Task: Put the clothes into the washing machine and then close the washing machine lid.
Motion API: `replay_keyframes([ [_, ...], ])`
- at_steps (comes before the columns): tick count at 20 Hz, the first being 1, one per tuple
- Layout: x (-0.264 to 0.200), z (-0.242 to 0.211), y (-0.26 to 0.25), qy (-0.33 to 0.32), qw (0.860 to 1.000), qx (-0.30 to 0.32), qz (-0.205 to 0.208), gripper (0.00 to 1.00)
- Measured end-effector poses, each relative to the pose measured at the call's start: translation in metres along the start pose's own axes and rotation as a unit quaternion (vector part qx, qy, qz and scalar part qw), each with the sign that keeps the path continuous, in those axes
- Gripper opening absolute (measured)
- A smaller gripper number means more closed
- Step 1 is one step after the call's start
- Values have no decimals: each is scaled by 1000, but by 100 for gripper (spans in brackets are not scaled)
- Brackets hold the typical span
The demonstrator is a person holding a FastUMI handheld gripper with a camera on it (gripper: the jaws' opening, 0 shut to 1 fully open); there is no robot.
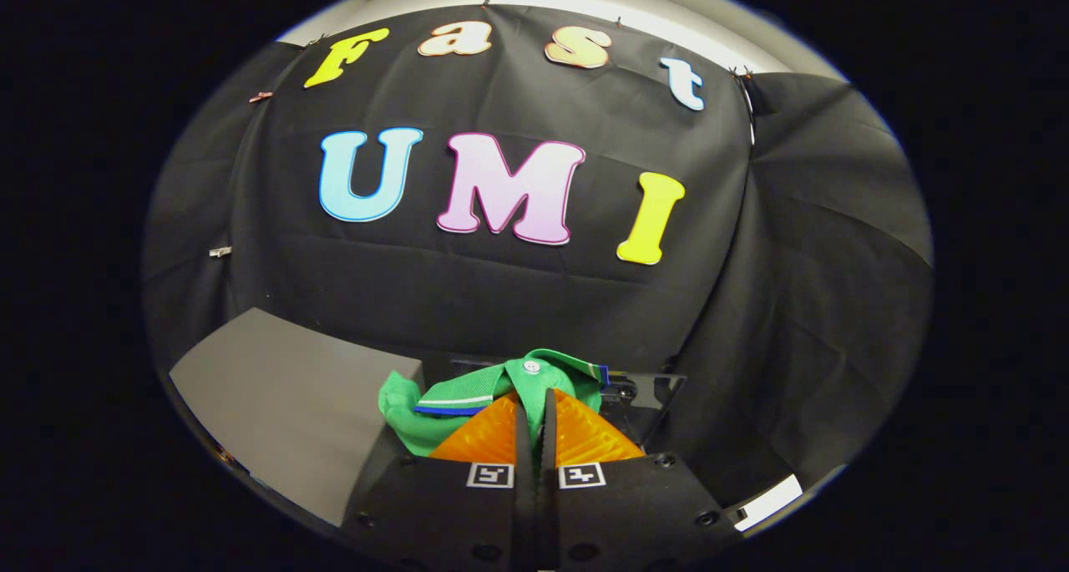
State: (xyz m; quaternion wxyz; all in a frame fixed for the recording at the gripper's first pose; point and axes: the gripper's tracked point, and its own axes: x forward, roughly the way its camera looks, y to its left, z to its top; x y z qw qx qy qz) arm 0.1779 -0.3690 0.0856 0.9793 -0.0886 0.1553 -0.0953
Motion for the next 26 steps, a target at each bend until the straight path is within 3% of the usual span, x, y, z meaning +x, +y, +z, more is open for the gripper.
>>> replay_keyframes([
  [8,47,-98,-42,68,996,11,-49,5],
  [19,125,-262,-20,203,978,9,-42,5],
  [26,149,-319,-17,261,965,14,-28,5],
])
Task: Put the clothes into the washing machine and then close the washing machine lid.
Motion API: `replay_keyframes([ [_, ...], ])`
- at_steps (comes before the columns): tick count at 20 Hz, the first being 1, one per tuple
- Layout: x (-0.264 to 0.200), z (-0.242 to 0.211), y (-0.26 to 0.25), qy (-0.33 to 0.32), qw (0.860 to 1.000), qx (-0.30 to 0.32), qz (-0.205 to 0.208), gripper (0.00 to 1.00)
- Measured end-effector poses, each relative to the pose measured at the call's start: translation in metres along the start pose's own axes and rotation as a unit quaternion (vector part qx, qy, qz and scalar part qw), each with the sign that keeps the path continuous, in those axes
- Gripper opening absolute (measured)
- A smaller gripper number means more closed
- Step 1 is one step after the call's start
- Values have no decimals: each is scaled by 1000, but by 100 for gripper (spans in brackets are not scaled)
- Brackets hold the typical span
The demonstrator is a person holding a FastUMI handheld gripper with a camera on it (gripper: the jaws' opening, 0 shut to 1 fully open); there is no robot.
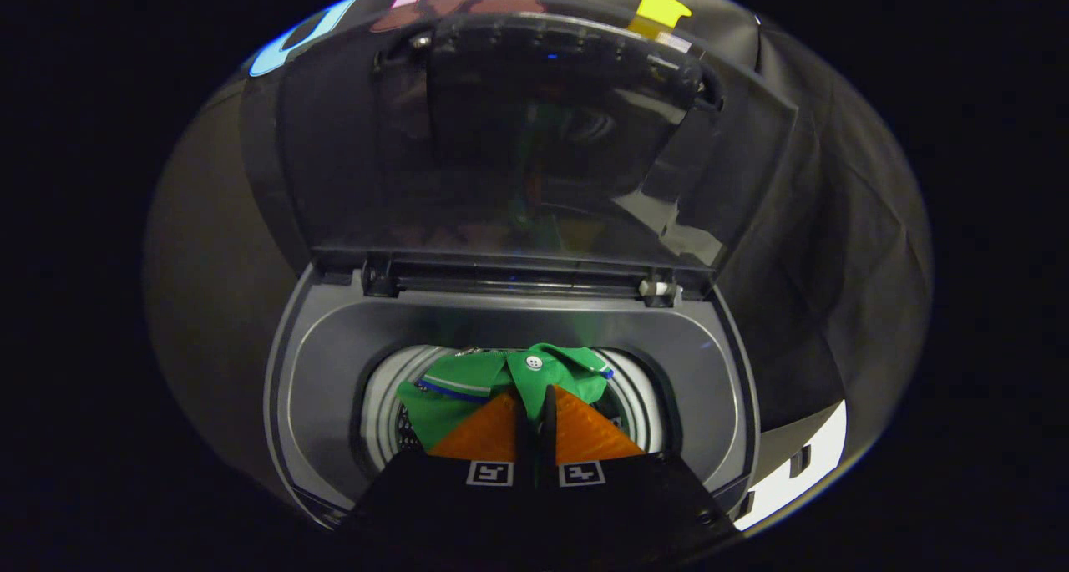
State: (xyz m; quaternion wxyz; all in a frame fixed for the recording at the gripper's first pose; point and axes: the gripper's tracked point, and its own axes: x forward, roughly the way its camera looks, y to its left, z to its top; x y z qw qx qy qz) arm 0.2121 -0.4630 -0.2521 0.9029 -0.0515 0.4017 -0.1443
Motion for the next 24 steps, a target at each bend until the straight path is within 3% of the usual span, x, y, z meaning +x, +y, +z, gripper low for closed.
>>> replay_keyframes([
  [14,24,-28,-3,72,996,-1,48,5],
  [18,25,-35,-7,85,995,-6,47,5],
  [20,26,-44,-13,104,994,-13,31,10],
  [24,24,-48,-12,110,993,-15,44,82],
])
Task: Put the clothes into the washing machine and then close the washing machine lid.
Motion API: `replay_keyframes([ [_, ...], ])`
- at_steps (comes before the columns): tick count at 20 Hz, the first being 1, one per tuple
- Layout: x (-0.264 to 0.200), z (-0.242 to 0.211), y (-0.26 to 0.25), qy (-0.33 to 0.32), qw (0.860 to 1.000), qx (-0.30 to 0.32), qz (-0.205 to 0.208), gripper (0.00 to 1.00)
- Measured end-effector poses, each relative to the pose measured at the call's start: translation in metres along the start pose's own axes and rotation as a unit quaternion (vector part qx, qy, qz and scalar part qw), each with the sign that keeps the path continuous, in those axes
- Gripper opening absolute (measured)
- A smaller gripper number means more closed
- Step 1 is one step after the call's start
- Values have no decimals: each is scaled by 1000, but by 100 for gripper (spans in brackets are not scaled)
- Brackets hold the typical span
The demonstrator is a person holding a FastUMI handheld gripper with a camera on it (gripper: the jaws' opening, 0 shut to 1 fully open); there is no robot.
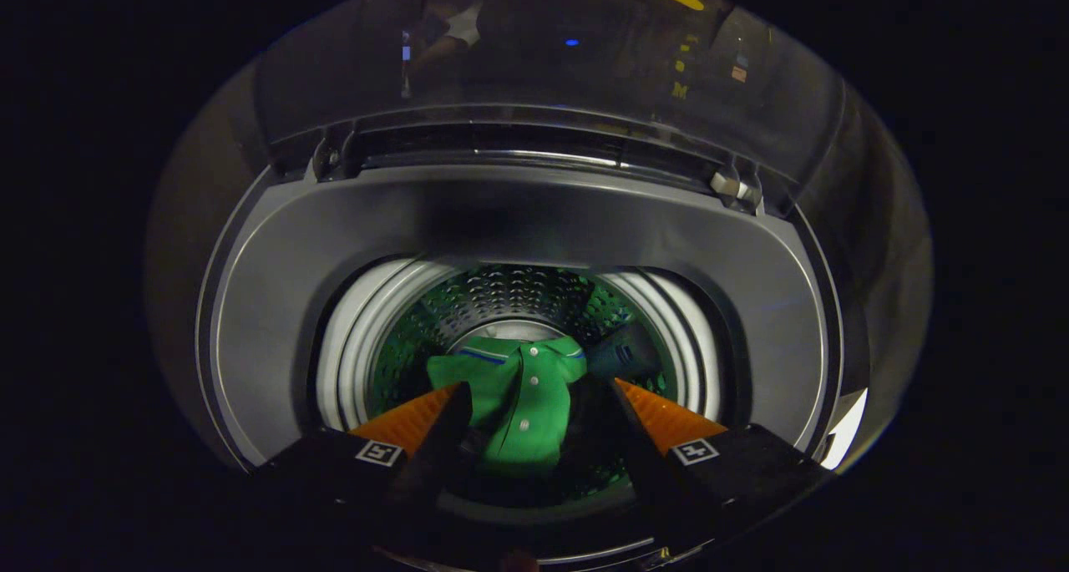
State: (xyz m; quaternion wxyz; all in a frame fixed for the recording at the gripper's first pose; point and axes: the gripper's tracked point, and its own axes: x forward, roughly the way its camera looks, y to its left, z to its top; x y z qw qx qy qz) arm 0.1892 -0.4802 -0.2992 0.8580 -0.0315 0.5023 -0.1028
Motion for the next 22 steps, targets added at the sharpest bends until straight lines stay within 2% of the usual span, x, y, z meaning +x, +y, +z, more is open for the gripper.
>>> replay_keyframes([
  [1,-1,1,-2,-3,1000,1,-4,100],
  [6,-16,17,-11,-30,999,2,-14,100],
  [10,-49,51,-9,-77,997,2,-17,100],
  [18,-155,166,-23,-206,978,12,-34,100],
  [22,-199,224,-27,-251,967,16,-39,99],
])
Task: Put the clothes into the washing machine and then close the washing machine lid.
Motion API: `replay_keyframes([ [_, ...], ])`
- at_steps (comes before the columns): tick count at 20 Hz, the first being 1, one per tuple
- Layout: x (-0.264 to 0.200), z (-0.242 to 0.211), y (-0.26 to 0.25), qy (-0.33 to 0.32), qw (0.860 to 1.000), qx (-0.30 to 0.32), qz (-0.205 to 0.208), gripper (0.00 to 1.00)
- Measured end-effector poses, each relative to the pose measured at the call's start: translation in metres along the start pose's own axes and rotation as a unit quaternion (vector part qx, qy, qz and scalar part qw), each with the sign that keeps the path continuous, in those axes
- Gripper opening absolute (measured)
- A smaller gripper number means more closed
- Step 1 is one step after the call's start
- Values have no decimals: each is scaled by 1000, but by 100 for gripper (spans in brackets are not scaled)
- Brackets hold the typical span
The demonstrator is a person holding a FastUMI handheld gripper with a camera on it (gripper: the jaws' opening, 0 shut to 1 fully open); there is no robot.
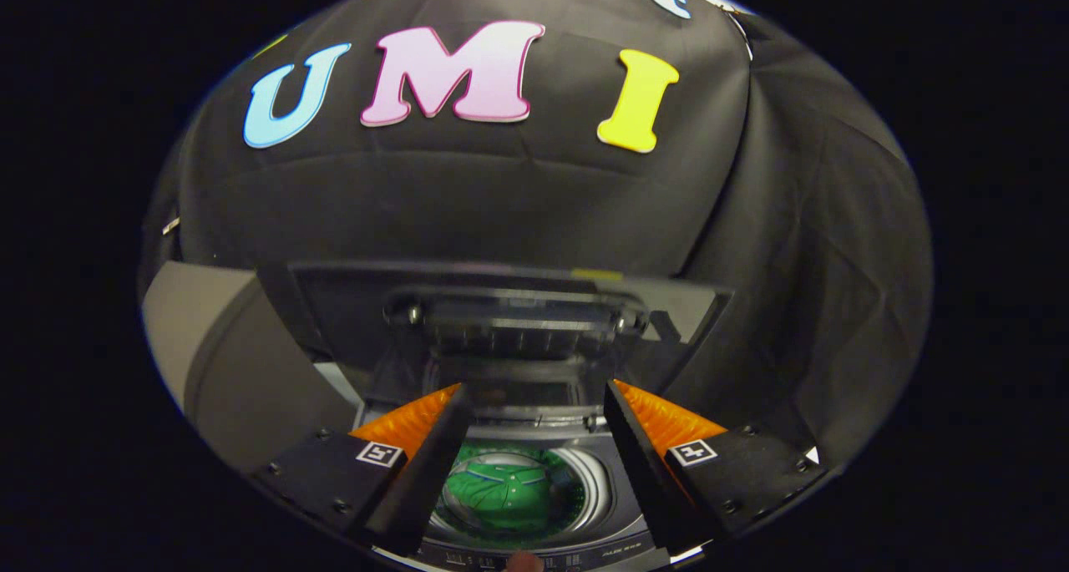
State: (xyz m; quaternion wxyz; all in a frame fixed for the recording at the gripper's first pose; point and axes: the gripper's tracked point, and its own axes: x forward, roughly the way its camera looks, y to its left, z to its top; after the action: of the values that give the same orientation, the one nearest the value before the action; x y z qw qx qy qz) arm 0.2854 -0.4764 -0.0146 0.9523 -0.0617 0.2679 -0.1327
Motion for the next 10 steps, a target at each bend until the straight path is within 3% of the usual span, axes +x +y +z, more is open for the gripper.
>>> replay_keyframes([
  [6,10,73,-3,-40,999,9,-7,99],
  [10,40,91,-2,-28,999,22,-4,99],
])
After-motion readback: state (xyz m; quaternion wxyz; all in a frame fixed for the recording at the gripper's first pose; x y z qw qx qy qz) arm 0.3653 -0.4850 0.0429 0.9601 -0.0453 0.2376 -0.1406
